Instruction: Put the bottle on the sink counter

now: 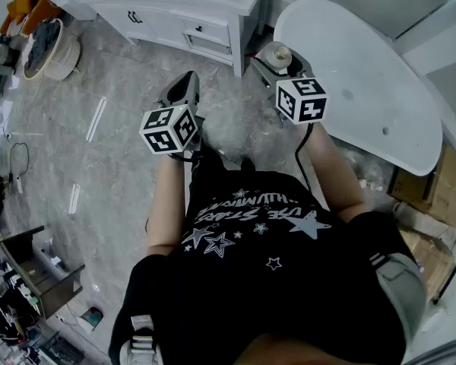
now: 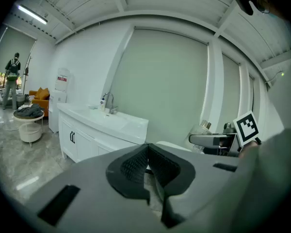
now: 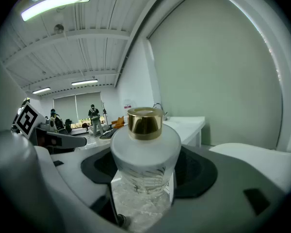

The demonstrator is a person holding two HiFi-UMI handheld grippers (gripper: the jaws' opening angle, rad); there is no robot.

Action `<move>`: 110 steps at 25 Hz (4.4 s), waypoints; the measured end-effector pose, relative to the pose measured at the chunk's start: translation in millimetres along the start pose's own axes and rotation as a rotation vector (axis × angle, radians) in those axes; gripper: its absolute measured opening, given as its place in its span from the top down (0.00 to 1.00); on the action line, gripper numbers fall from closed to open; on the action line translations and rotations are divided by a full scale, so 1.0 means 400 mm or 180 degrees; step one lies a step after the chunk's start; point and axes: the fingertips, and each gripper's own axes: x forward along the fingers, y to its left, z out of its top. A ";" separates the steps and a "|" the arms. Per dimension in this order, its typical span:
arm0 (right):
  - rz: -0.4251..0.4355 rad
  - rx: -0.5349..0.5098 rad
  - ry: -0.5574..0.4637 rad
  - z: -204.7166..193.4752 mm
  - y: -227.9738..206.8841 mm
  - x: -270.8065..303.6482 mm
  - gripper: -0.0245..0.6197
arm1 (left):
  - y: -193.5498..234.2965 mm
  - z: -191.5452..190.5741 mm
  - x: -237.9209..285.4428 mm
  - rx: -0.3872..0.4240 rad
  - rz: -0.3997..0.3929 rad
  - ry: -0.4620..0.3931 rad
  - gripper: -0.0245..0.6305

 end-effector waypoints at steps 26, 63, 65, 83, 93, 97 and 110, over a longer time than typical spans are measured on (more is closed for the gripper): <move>-0.0021 0.0076 -0.0003 0.015 0.044 0.126 0.47 | 0.133 0.001 0.010 -0.0045 -0.0006 0.0077 0.95; -0.0824 0.0150 -0.0017 0.209 0.111 0.752 0.47 | 0.760 0.272 0.345 -0.0063 -0.0660 0.0201 0.95; -0.0822 0.0155 -0.0004 0.208 0.091 0.771 0.47 | 0.765 0.271 0.362 -0.0070 -0.0649 0.0222 0.95; -0.0735 0.0211 0.0077 0.280 -0.207 1.054 0.47 | 0.796 0.376 0.739 0.0012 -0.0612 0.0326 0.95; -0.0748 0.0216 0.0142 0.352 -0.428 1.215 0.47 | 0.797 0.470 1.000 -0.0002 -0.0604 0.0326 0.95; -0.0737 0.0201 0.0154 0.376 -0.496 1.271 0.47 | 0.799 0.495 1.081 -0.0016 -0.0593 0.0316 0.95; -0.0732 0.0114 0.0257 0.398 -0.716 1.454 0.47 | 0.805 0.536 1.324 0.0018 -0.0532 0.0355 0.95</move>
